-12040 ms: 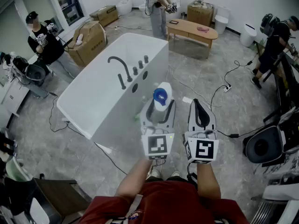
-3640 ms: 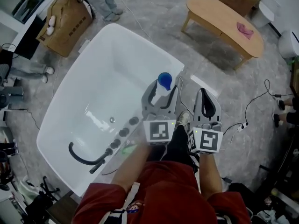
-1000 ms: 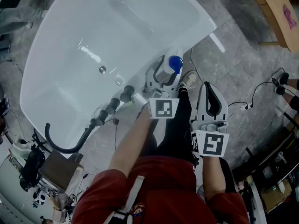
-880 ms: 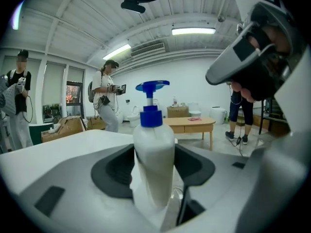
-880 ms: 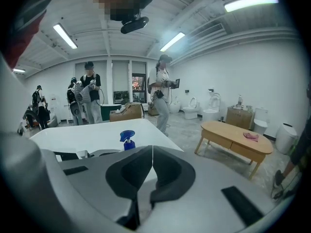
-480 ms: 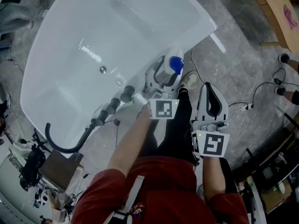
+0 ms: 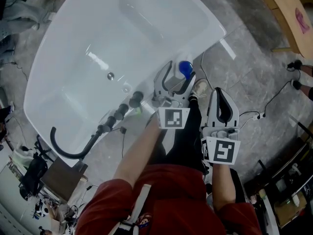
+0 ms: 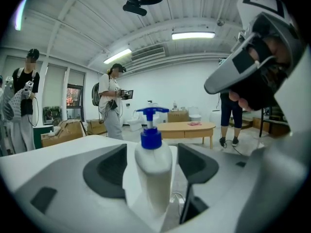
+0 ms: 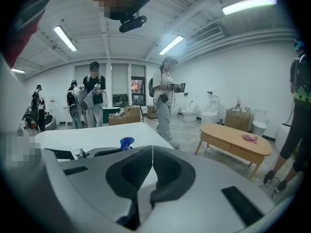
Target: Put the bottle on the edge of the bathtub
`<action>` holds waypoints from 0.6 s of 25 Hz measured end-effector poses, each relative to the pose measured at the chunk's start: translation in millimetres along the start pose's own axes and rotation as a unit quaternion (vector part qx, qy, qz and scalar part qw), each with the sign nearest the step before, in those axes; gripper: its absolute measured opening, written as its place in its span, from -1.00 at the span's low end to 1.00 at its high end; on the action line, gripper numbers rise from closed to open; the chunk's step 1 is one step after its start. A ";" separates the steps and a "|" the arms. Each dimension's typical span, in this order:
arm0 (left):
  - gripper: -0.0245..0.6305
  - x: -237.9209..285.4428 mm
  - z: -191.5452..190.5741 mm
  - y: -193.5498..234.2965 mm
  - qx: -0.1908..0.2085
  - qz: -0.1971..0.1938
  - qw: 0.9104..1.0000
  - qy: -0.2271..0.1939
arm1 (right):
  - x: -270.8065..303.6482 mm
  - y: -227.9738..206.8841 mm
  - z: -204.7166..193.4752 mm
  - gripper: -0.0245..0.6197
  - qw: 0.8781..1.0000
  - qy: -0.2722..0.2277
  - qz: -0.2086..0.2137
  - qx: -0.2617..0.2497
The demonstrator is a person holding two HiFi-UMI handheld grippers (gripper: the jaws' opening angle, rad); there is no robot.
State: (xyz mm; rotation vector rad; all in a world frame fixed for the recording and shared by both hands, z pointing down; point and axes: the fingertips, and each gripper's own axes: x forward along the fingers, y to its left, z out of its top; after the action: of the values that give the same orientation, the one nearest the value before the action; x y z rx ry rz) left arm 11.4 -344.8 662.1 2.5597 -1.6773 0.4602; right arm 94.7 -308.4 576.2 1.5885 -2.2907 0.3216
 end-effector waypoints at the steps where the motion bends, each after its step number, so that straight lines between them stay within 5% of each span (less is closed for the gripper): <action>1: 0.03 -1.7 2.2 0.4 0.003 -0.001 1.000 0.001 | -1.2 0.4 2.8 -0.89 1.000 -0.003 -0.001 0.000; 15: 0.04 -36.9 74.3 -8.8 0.034 -0.026 0.998 -0.042 | -40.0 -2.1 56.9 -0.89 0.998 -0.062 -0.033 0.005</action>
State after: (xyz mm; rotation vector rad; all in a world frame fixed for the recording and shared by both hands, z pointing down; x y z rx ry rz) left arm 22.1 -323.3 582.2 2.6991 -1.6447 0.4190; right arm 101.4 -295.6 508.1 1.7301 -2.3245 0.2248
